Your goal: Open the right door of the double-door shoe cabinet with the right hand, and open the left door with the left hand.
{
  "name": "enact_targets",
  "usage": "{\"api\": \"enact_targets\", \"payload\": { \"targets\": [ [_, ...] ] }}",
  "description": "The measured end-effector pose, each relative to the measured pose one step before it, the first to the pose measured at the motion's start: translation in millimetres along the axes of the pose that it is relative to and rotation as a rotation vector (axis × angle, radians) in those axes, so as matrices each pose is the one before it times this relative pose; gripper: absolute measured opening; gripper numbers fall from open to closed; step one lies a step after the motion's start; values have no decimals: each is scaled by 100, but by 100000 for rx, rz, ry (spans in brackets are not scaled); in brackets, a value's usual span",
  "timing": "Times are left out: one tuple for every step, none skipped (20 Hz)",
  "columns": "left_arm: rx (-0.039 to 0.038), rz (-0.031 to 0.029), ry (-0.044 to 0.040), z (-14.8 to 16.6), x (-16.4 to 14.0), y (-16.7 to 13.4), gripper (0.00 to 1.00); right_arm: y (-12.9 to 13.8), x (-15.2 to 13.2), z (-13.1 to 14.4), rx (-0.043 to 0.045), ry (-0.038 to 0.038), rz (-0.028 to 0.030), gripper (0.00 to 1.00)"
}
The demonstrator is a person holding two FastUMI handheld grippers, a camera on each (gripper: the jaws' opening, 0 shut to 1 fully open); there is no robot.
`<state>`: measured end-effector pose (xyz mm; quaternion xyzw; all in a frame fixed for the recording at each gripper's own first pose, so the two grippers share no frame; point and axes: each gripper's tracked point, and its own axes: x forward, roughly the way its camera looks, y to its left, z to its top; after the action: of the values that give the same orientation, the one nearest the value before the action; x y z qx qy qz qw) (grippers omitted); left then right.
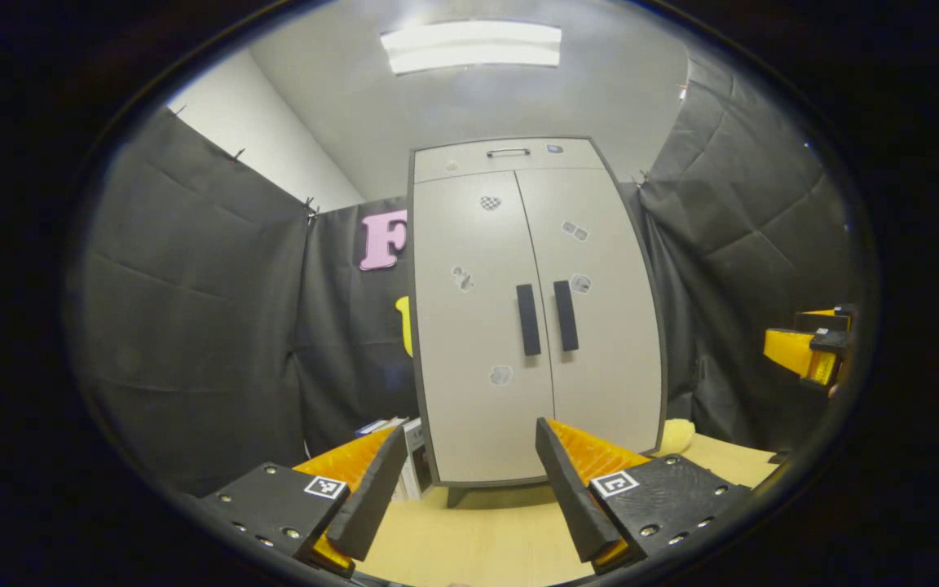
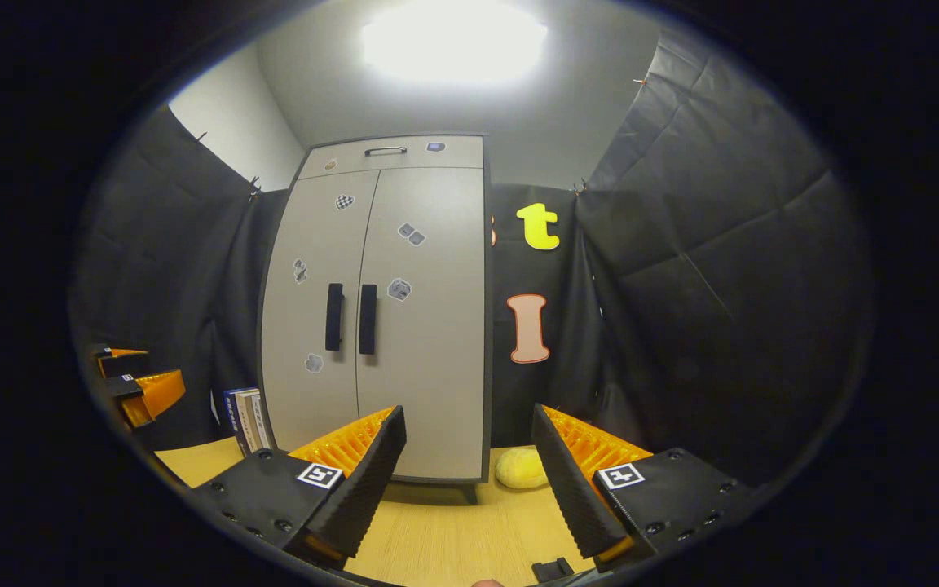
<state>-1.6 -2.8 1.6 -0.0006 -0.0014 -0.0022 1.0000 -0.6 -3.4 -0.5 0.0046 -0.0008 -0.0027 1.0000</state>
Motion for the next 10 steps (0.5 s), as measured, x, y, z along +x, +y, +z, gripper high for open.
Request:
{"api": "enact_targets", "payload": {
  "targets": [
    [-53,-112,8,-32,26,-181,93,-213,19,-87,88,160,-280,98],
    [-43,-125,-78,79,47,-146,93,-34,63,-160,349,266,27,98],
    [14,60,36,-65,127,-135,93,-125,14,-82,392,292,154,98],
    [11,235,-64,99,37,-169,93,-176,112,-26,179,142,212,98],
    [-41,286,-10,-11,-103,-133,93,-193,151,-9,-35,211,135,98],
    [-41,319,-23,101,105,-196,93,-227,148,0,-124,-218,283,98],
    [21,226,-36,79,-2,-321,93,-215,165,168,-136,-407,358,98],
    [271,280,-27,186,51,-308,93,-244,105,62,19,-582,445,98],
    [407,426,-157,81,-10,-321,93,-274,221,139,136,-403,560,98],
    [328,529,-170,191,87,-385,93,-185,247,-51,291,-67,797,98]
  ]
}}
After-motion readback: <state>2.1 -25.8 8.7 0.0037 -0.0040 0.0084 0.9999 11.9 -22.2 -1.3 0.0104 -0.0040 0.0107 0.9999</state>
